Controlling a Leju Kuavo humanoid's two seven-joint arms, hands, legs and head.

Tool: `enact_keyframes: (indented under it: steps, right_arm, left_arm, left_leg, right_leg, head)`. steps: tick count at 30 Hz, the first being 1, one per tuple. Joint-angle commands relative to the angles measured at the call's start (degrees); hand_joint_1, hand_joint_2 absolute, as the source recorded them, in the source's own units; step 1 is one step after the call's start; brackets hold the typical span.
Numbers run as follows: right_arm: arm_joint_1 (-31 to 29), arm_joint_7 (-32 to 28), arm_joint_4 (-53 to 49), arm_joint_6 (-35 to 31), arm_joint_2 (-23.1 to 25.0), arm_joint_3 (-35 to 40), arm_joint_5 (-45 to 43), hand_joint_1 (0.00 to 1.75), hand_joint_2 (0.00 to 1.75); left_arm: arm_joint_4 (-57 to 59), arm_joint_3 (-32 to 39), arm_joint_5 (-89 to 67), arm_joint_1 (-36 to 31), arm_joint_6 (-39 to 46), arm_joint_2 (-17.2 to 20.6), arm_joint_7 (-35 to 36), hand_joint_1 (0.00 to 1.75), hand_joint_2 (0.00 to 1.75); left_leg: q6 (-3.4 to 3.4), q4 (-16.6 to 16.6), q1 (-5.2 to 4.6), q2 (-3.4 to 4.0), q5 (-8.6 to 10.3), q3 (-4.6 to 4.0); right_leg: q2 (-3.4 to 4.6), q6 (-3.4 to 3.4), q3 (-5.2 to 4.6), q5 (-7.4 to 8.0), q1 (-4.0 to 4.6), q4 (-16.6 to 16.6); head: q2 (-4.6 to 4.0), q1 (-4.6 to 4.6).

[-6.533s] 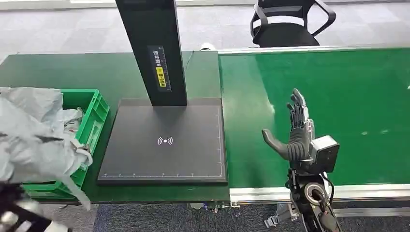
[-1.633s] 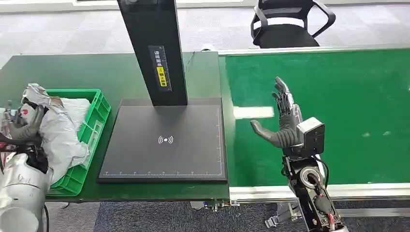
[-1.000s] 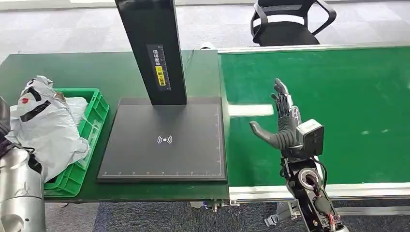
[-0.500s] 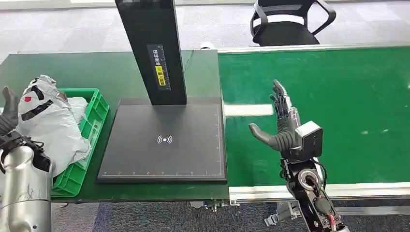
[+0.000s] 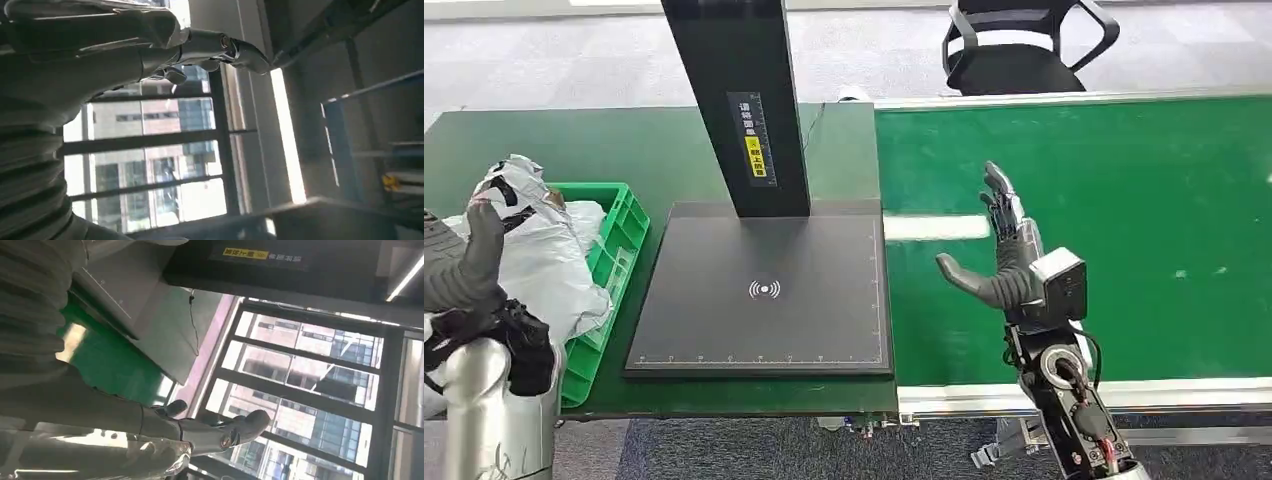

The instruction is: Moved the parcel from conveyor to table for the left to box.

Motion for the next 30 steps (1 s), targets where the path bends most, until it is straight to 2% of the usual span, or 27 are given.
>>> enact_keyframes:
  steps: [1, 4, 5, 8, 10, 12, 16, 30]
  right_arm:
    - [1.8, -0.3, 0.4, 0.4, 0.5, -2.1, 1.3, 0.0, 1.75]
    - [0.9, 0.6, 0.7, 1.2, 0.8, -1.9, 1.7, 0.0, 1.75]
    - [0.8, 0.6, 0.7, 1.3, 0.9, -1.8, 1.7, 0.0, 1.75]
    - [1.2, 1.8, 1.0, 4.1, 1.2, -1.6, 0.5, 0.0, 1.75]
    - [1.4, 2.2, 1.6, 6.2, 1.7, -1.4, -0.5, 0.0, 1.75]
    - [1.5, 2.2, 1.8, 6.2, 1.8, -1.2, -0.5, 0.0, 1.75]
    - [1.7, 3.0, 3.6, 9.0, 2.1, -1.1, -2.8, 0.0, 1.75]
    - [0.5, 3.5, 5.9, 10.4, 2.1, -0.7, -3.8, 0.0, 1.75]
  left_arm:
    - [-5.3, -8.4, 3.1, 5.6, -6.6, -1.4, -0.6, 0.0, 1.75]
    - [-4.4, -11.6, 6.7, 6.1, -14.0, -0.5, 3.8, 0.0, 1.75]
    - [-4.1, -11.8, 6.7, 6.3, -14.0, -0.9, 3.7, 0.0, 1.75]
    - [-0.3, -16.2, 6.1, 6.4, -21.6, 0.8, 9.9, 0.0, 1.75]
    - [3.9, -18.2, -1.5, 6.2, -20.2, 0.4, 9.6, 0.0, 1.75]
    - [6.1, -18.9, -2.3, 5.8, -20.2, 0.0, 9.2, 0.0, 1.75]
    - [13.1, -20.4, -2.3, 5.5, -19.6, -1.3, 13.8, 0.0, 1.75]
    - [15.5, -22.0, -2.0, 5.6, -20.3, 0.1, 16.3, 0.0, 1.75]
  left_leg:
    - [0.13, -0.1, -0.02, -0.11, 0.02, 0.06]
    - [0.26, -0.2, 0.01, -0.17, 0.06, 0.17]
    - [0.13, -0.1, -0.02, -0.1, 0.02, 0.08]
    - [0.14, -0.1, -0.02, -0.08, 0.02, 0.06]
    - [0.13, -0.1, -0.02, -0.14, 0.03, 0.09]
    - [0.13, -0.2, -0.05, -0.13, 0.05, 0.19]
    - [0.12, -0.2, -0.04, -0.17, 0.06, 0.15]
    - [0.18, -0.1, 0.0, -0.06, 0.05, 0.14]
  right_leg:
    - [-0.13, -0.12, 0.1, 0.0, 0.02, -0.1]
    - [-0.19, -0.28, 0.26, 0.07, 0.09, -0.3]
    - [-0.1, -0.14, 0.12, 0.01, 0.02, -0.1]
    - [-0.11, -0.15, 0.1, 0.01, 0.01, -0.1]
    - [-0.14, -0.14, 0.13, 0.01, 0.01, -0.1]
    - [-0.12, -0.14, 0.22, 0.02, -0.01, -0.1]
    - [-0.16, -0.13, 0.2, 0.02, -0.01, -0.1]
    - [-0.07, -0.21, 0.17, 0.07, 0.05, -0.2]
  head:
    - [0.0, 0.0]
    - [0.0, 0.0]
    - [0.0, 0.02]
    - [0.0, 0.0]
    - [0.0, 0.0]
    - [0.0, 0.0]
    - [0.0, 0.0]
    - [0.0, 0.0]
